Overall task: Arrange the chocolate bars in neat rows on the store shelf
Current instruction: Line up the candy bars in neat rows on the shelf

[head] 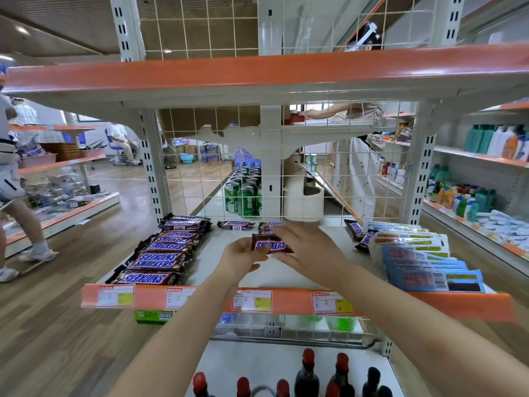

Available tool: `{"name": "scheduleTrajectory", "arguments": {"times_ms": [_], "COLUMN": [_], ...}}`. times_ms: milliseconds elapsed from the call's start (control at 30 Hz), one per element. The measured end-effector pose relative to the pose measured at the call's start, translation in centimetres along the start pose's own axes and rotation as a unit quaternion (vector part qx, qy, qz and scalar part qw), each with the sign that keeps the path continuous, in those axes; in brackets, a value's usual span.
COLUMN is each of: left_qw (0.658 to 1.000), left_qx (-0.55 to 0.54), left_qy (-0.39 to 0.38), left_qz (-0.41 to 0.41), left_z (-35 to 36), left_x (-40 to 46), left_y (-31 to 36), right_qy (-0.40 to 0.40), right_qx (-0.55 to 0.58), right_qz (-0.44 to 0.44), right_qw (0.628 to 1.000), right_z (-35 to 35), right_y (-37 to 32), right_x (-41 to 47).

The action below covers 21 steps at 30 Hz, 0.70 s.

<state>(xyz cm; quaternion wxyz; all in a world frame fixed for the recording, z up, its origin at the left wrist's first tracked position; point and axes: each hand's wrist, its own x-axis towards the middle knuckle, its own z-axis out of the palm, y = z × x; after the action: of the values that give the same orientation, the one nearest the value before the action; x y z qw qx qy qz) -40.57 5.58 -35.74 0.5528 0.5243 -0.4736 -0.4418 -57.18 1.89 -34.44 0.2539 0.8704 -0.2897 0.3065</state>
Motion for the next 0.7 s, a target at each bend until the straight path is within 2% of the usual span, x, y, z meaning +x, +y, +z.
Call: {"name": "scheduleTrajectory", "arguments": {"times_ms": [100, 167, 233, 300, 400, 467, 567, 700], "left_qw": [1.000, 1.000, 0.999, 0.999, 0.999, 0.999, 0.999, 0.998], "left_qx": [-0.019, -0.024, -0.031, -0.032, -0.026, -0.026, -0.034, -0.050], "left_qy": [0.008, 0.012, 0.014, 0.009, -0.008, -0.019, -0.029, -0.026], "left_qz": [-0.008, -0.013, -0.016, -0.020, -0.019, -0.017, -0.022, -0.032], "left_z": [-0.5, -0.8, -1.0, -1.0, -0.6, -0.3, -0.2, -0.2], "left_x": [0.0, -0.1, -0.1, -0.1, -0.3, -0.4, -0.7, -0.7], "left_y": [0.0, -0.1, -0.3, -0.4, -0.5, -0.5, -0.4, -0.3], "right_qy": [-0.047, -0.047, -0.049, -0.106, -0.195, -0.206, -0.168, -0.146], "right_qx": [0.147, 0.252, 0.348, 0.416, 0.478, 0.512, 0.542, 0.493], "right_qz": [0.166, 0.279, 0.379, 0.433, 0.436, 0.425, 0.417, 0.402], "right_qw": [0.974, 0.925, 0.856, 0.792, 0.737, 0.717, 0.710, 0.758], "right_z": [-0.9, -0.8, -0.8, -0.8, -1.4, -1.1, -0.5, -0.2], "right_y": [0.8, 1.4, 1.8, 1.8, 1.0, 0.5, 0.4, 0.5], "right_x": [-0.3, -0.5, -0.1, 0.2, 0.4, 0.2, 0.0, -0.1]}}
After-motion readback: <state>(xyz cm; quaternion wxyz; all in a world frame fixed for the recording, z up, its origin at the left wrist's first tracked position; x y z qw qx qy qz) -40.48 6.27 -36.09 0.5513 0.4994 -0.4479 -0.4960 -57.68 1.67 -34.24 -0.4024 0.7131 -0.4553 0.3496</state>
